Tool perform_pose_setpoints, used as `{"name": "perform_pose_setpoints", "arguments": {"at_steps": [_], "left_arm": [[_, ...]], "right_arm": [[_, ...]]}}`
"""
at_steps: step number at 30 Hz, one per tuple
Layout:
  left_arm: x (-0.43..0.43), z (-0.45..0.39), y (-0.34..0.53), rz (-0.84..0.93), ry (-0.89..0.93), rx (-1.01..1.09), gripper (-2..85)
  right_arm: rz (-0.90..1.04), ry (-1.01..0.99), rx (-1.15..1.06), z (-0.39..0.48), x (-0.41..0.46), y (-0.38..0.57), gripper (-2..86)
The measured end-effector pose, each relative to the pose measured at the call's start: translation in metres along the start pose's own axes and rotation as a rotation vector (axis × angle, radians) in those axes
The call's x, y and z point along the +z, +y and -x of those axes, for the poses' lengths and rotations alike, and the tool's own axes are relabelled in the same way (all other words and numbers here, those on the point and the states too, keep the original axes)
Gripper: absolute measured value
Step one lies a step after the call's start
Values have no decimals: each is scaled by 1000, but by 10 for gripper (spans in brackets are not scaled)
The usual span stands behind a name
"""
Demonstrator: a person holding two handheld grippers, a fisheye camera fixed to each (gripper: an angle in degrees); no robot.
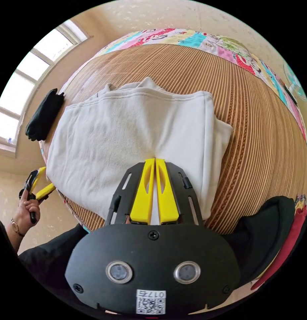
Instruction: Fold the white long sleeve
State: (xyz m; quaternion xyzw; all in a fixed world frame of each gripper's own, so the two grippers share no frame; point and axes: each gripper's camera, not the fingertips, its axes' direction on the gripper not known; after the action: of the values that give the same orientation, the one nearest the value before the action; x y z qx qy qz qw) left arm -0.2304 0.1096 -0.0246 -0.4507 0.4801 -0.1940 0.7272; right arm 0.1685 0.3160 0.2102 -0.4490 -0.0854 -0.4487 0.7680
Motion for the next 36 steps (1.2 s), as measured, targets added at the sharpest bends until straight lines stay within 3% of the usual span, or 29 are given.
{"name": "perform_pose_setpoints", "arguments": {"at_steps": [3,6,10,11,14,17,19,22,25,27,29,32,36], "left_arm": [[14,-9,-9,-67,37,-84,75],[36,-98,-1,50,69,258,64],[92,-223,97,338,-55,850,65],[112,-237,136,419,-86,994,65],[170,-224,219,658,-149,1172,76],[208,-183,277,940,-155,1206,87],[203,-162,290,977,-168,1208,91],[169,-137,263,768,-280,1128,118],[142,-104,202,538,-439,883,163],[145,-77,173,523,-487,759,164],[173,-34,157,683,-525,644,135],[180,-5,162,863,-445,478,87],[147,-21,210,976,-425,598,63]], "right_arm": [[37,23,-15,-8,2,-5,5],[45,128,-16,-8,0,-2,4],[-73,71,286,-57,-30,44,5],[-103,17,377,-75,-39,65,6],[-120,-58,480,-110,-49,118,8],[-54,-111,550,-141,-44,169,14],[-15,-200,602,-161,-35,197,23],[9,-428,648,-188,-16,231,68],[-42,-676,695,-206,3,248,128],[-92,-851,739,-214,19,250,171],[-176,-1089,829,-222,49,248,226],[-281,-1344,960,-229,93,238,260],[-409,-1467,1034,-239,123,210,220]]}}
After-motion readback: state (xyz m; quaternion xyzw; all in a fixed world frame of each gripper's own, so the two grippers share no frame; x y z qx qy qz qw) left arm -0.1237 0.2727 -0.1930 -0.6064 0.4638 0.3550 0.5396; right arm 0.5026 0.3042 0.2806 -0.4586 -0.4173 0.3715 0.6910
